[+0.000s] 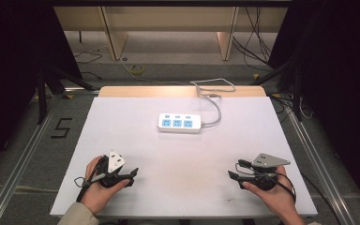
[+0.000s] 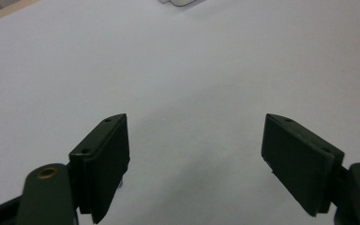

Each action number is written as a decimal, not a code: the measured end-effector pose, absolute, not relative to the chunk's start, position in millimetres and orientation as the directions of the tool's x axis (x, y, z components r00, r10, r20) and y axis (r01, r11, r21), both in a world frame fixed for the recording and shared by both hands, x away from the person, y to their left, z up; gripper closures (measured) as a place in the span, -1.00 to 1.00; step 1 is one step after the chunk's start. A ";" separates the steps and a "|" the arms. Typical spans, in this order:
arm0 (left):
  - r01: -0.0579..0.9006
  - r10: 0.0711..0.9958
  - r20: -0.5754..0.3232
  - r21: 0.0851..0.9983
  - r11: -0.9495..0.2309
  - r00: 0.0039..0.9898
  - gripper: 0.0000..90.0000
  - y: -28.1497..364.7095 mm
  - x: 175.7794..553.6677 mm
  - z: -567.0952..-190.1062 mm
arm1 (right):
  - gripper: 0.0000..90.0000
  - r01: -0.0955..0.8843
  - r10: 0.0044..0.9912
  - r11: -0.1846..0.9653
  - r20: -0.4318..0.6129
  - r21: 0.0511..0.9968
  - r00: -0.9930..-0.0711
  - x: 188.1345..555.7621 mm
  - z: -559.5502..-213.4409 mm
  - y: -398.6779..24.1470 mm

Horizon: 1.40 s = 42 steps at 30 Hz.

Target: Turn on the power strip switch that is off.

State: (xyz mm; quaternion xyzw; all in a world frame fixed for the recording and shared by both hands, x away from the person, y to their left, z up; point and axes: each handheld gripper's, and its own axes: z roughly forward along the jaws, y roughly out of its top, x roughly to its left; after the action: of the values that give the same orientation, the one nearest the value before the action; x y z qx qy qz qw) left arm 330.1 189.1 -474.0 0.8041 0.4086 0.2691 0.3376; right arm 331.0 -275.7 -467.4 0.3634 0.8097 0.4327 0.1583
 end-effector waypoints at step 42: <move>0.461 0.832 0.174 0.764 -0.452 0.527 -0.44 179.8 330.5 -473.7 | 1.00 0.405 0.676 0.525 -0.078 0.748 -0.733 347.5 -444.5 -247.1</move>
State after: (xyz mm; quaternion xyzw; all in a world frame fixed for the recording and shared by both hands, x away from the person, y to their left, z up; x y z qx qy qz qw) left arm 330.5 179.8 -473.7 0.8062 0.4010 0.2755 0.3365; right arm 347.5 -247.1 -444.5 0.3163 0.8539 0.3705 0.1829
